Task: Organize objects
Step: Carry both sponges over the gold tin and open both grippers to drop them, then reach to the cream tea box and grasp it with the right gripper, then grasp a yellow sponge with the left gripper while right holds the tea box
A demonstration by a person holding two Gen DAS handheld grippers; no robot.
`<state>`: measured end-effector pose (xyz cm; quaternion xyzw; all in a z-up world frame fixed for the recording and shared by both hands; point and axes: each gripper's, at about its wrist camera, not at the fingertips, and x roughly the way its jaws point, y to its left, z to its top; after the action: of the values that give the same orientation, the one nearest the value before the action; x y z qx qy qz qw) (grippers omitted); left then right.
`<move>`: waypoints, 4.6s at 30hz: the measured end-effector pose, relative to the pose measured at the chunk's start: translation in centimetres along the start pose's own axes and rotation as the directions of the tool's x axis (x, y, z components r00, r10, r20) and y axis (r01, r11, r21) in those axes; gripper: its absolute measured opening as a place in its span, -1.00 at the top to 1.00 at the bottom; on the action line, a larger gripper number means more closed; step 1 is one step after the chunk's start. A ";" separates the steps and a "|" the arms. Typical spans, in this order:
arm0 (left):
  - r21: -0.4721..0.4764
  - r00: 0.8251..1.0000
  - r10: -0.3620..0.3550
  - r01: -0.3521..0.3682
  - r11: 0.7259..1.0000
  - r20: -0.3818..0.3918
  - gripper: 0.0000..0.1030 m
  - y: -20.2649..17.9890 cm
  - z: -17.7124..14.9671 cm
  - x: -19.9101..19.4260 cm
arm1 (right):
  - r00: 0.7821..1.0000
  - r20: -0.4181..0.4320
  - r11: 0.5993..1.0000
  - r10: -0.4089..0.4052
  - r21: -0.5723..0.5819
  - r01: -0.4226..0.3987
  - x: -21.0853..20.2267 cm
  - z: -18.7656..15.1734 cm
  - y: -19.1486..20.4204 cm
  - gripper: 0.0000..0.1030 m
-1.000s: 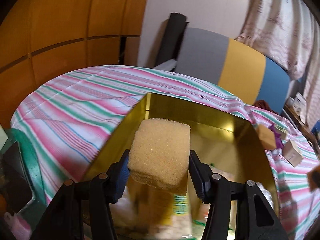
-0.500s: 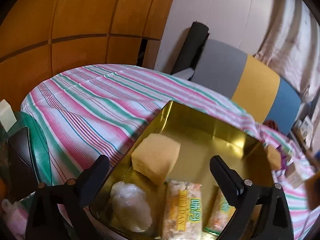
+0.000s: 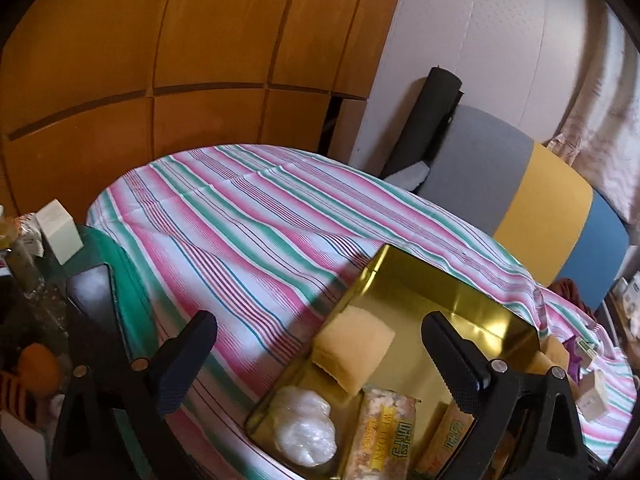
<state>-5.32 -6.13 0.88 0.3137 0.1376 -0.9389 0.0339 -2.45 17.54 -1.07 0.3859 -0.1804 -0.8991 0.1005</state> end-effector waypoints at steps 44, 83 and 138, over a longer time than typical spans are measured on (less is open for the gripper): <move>0.287 0.930 -0.320 0.361 0.887 -0.181 -1.00 -11.0 -6.9 -3.2 | 0.930 0.058 0.914 -0.363 0.214 0.343 -9.0 -2.5 -14.1 -0.40; 0.480 0.819 -0.411 0.570 0.667 -0.401 -1.00 -19.6 -17.1 -8.4 | 0.829 0.203 0.841 -0.521 0.288 0.458 -15.9 2.4 -30.9 -0.40; 0.514 0.922 -0.289 0.383 0.767 -0.257 -1.00 -31.7 -10.9 0.4 | 0.794 0.248 0.832 -0.555 0.158 0.531 -14.3 -2.2 -27.4 -0.03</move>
<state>-4.14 27.31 -0.18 0.3556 -0.0846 -0.8996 -0.2390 7.76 46.63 -4.02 0.2924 -0.1107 -0.9277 -0.2043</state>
